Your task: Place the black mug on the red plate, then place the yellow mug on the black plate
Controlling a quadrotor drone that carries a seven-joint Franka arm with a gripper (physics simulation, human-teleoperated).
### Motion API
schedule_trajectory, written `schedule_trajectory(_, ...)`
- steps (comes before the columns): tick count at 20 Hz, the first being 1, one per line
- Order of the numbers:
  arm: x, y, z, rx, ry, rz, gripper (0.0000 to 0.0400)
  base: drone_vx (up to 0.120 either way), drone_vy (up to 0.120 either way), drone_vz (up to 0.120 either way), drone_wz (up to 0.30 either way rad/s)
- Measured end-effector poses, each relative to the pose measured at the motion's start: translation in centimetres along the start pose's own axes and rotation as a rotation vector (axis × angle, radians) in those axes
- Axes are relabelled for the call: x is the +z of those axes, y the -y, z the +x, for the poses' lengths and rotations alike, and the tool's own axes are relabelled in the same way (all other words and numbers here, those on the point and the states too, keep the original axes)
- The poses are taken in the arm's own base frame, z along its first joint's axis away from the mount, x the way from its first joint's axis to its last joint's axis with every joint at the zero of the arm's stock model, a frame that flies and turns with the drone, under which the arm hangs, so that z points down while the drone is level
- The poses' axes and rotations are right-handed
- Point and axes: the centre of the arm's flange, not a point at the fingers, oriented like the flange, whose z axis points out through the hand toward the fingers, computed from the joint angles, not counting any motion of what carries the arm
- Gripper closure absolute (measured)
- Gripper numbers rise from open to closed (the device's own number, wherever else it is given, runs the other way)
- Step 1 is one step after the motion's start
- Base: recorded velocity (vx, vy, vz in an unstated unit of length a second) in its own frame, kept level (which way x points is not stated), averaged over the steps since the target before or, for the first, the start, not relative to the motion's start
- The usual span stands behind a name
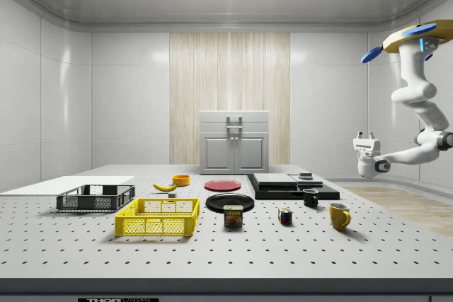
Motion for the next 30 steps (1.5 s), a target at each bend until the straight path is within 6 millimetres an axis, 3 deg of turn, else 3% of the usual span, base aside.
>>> schedule_trajectory(20,0.2,1.1,-1.3,-0.002,-0.135,-0.114,0.0000,0.000,0.000,0.000,0.000)
schedule_trajectory(26,1.2,3.2,-3.4,-0.006,-0.359,-0.332,0.0000,0.000,0.000,0.000,0.000)
schedule_trajectory(30,4.0,5.4,-5.7,-0.012,-0.664,-0.637,0.0000,0.000,0.000,0.000,0.000)
